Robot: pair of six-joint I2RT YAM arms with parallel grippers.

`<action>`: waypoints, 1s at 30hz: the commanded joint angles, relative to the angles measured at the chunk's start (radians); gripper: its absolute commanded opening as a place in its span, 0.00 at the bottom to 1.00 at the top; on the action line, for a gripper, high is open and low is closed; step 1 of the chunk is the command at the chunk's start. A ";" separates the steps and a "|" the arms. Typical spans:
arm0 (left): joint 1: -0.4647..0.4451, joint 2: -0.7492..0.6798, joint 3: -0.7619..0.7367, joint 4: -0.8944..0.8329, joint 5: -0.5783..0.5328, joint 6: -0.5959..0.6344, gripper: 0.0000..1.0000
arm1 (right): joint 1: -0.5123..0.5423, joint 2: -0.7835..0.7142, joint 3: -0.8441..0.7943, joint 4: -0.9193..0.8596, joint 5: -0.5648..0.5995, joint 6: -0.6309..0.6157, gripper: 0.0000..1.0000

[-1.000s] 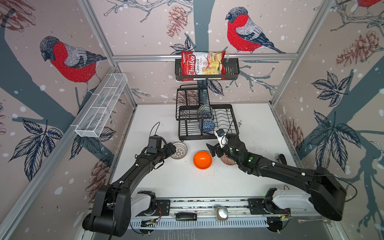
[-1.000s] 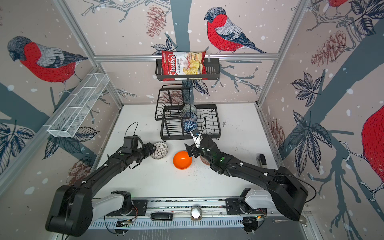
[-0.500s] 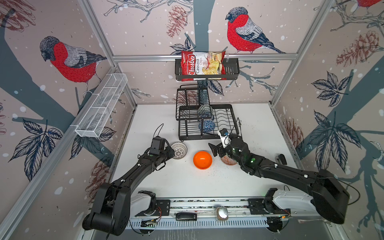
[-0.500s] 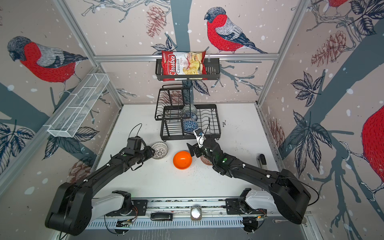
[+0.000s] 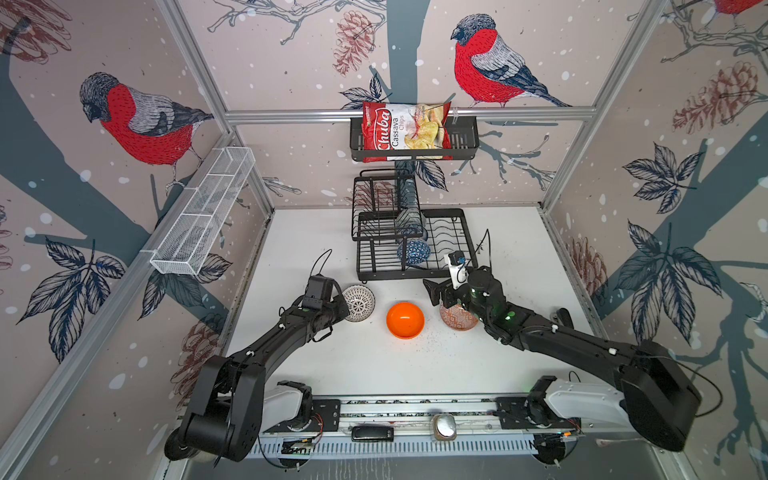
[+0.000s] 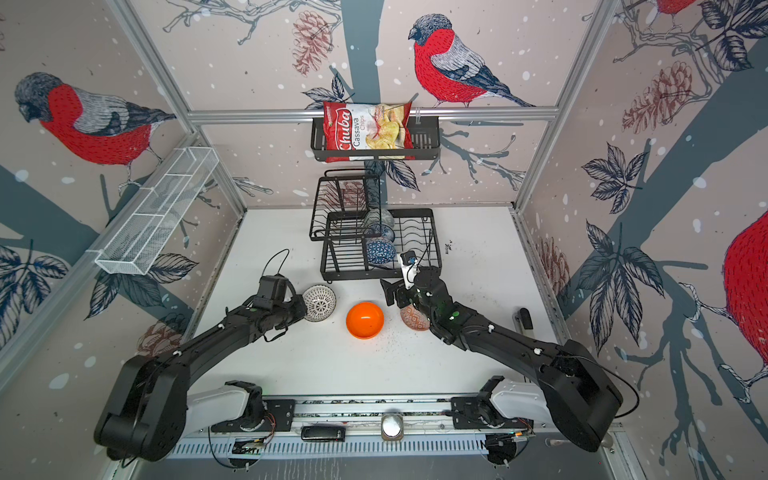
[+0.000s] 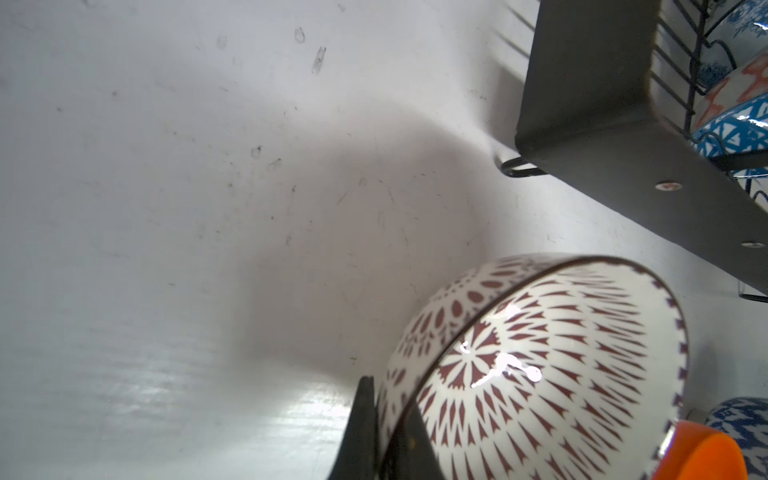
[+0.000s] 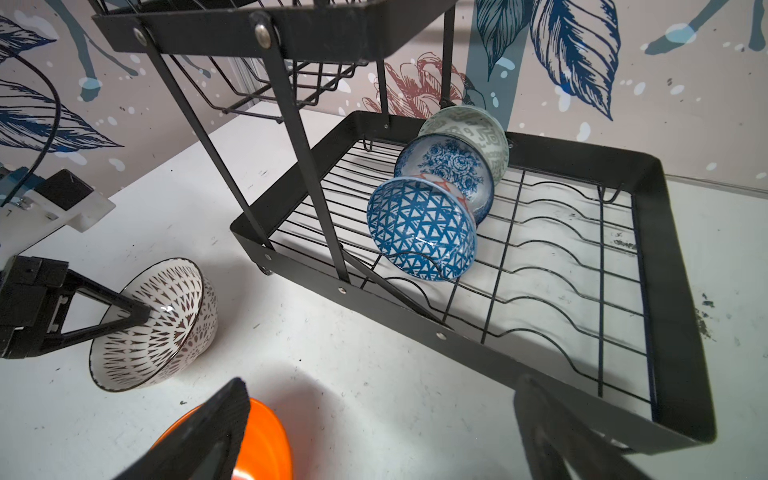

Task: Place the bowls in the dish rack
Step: 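Grasp the white mesh bowl's rim with the left gripper, then lift the white mesh bowl toward the rack while the right gripper rises to meet it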

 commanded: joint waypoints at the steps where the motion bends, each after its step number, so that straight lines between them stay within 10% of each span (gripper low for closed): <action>1: 0.002 -0.021 0.011 0.027 -0.014 0.001 0.00 | -0.002 0.006 0.011 0.006 -0.015 0.011 1.00; 30: 0.002 -0.334 0.308 -0.135 -0.367 0.028 0.00 | -0.059 0.017 0.166 -0.171 0.192 0.229 1.00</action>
